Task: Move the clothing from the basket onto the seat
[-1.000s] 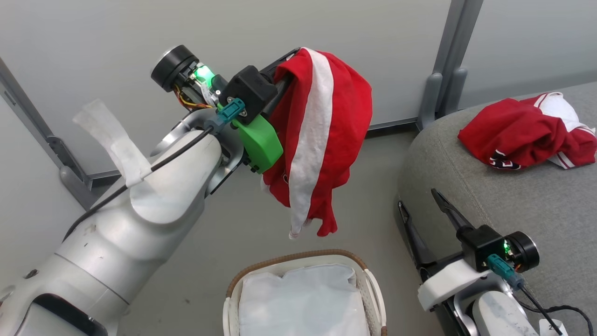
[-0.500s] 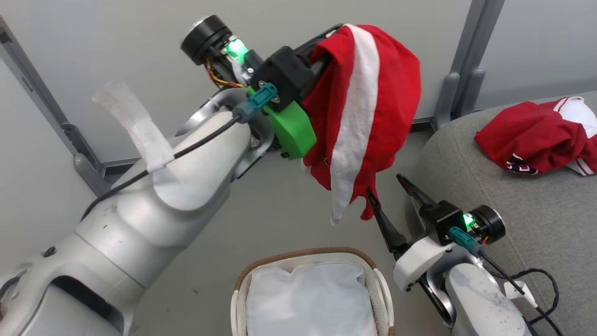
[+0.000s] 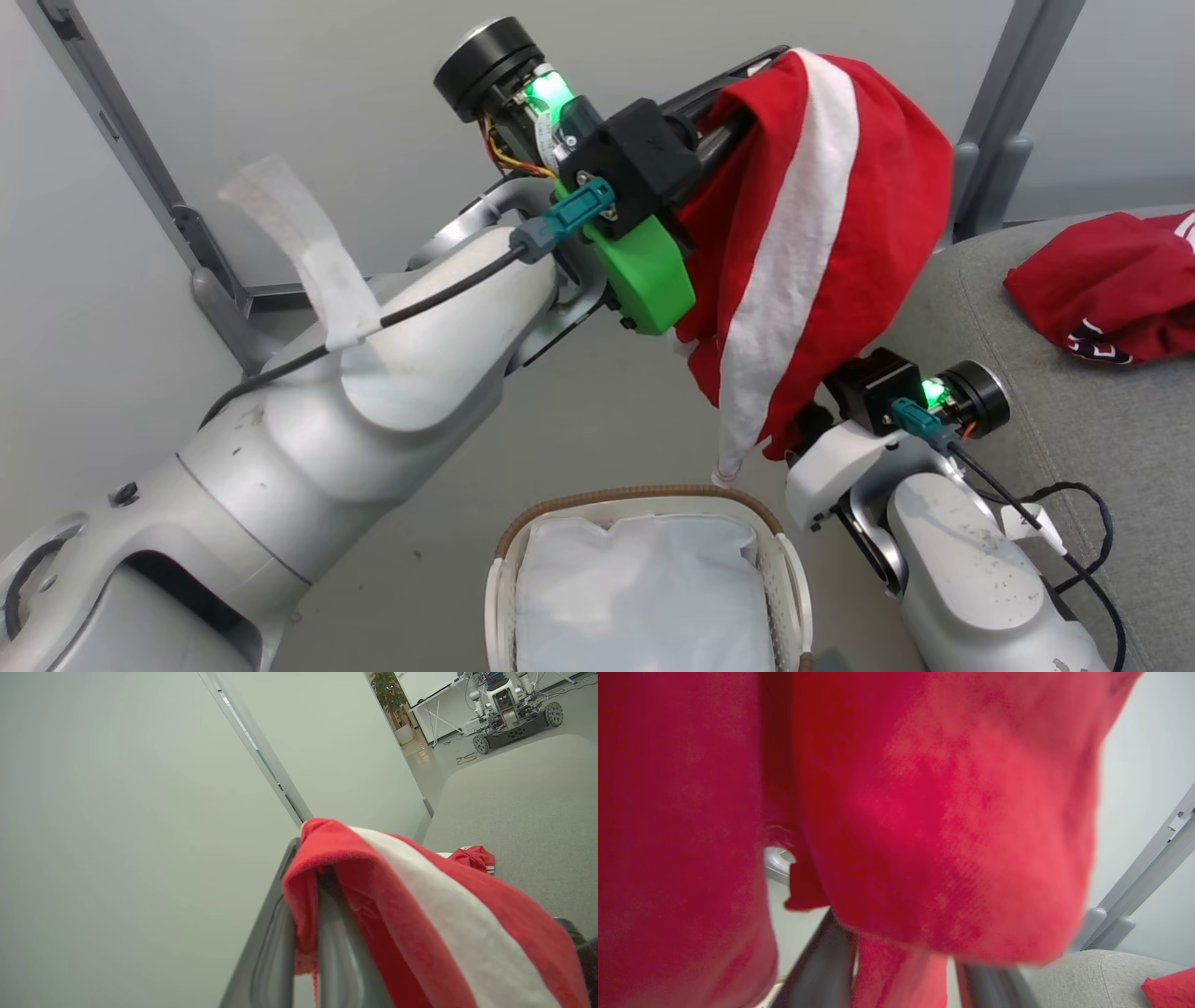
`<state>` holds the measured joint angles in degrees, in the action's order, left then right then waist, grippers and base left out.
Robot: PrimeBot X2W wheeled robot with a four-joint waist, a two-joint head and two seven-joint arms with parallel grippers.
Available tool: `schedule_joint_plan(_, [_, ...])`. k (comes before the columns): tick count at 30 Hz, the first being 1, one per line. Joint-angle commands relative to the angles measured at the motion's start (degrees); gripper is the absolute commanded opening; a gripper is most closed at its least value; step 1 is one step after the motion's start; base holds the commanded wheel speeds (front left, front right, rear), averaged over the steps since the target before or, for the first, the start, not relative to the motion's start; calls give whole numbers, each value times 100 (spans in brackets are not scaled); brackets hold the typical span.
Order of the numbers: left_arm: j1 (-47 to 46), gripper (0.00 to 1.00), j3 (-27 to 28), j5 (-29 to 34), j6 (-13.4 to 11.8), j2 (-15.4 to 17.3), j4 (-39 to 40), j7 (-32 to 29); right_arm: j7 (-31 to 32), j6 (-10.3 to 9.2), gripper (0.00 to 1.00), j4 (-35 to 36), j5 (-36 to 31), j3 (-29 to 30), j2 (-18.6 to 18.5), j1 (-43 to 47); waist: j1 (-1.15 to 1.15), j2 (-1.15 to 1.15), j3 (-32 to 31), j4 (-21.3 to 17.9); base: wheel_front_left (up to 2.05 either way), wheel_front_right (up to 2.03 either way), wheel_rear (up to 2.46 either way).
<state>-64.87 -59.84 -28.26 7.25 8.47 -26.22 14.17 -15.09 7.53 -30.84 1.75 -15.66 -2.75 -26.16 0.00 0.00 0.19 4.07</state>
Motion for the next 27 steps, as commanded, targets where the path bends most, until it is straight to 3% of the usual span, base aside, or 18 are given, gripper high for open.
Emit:
schedule_joint_plan(1, [136, 0, 38, -67, -43, 92, -38, -5, -11, -8, 0, 70, -37, 71, -25, -11, 0, 0, 14, 0, 0, 0, 0])
schedule_joint_plan(12, [767, 0, 366, -479, -224, 413, -522, 67, -12, -8, 0, 632, -27, 323, -24, 243, 0, 0, 76, -223, 0, 0, 0])
schedule_joint_plan(13, [837, 22, 411, -532, -230, 428, -558, 77, -11, -8, 0, 664, -25, 332, -24, 254, 0, 0, 81, -242, 0, 0, 0])
schedule_joint_plan(15, [999, 47, 512, -609, -231, 442, -646, 95, -11, -8, 0, 739, -37, 370, -24, 257, 0, 0, 91, -277, 0, 0, 0])
schedule_joint_plan(16, [1089, 84, 560, -630, -245, 450, -675, 104, -12, -8, 0, 770, -42, 398, -24, 275, 0, 0, 96, -293, 0, 0, 0])
schedule_joint_plan(17, [1170, 100, 597, -651, -254, 449, -693, 110, -12, -8, 0, 788, -37, 418, -24, 289, 0, 0, 100, -305, 0, 0, 0])
schedule_joint_plan(27, [2498, 100, 1328, -424, -322, 186, -414, 102, -12, -8, 0, 1139, 22, 675, -24, 353, 0, 0, 180, -346, 0, 0, 0])
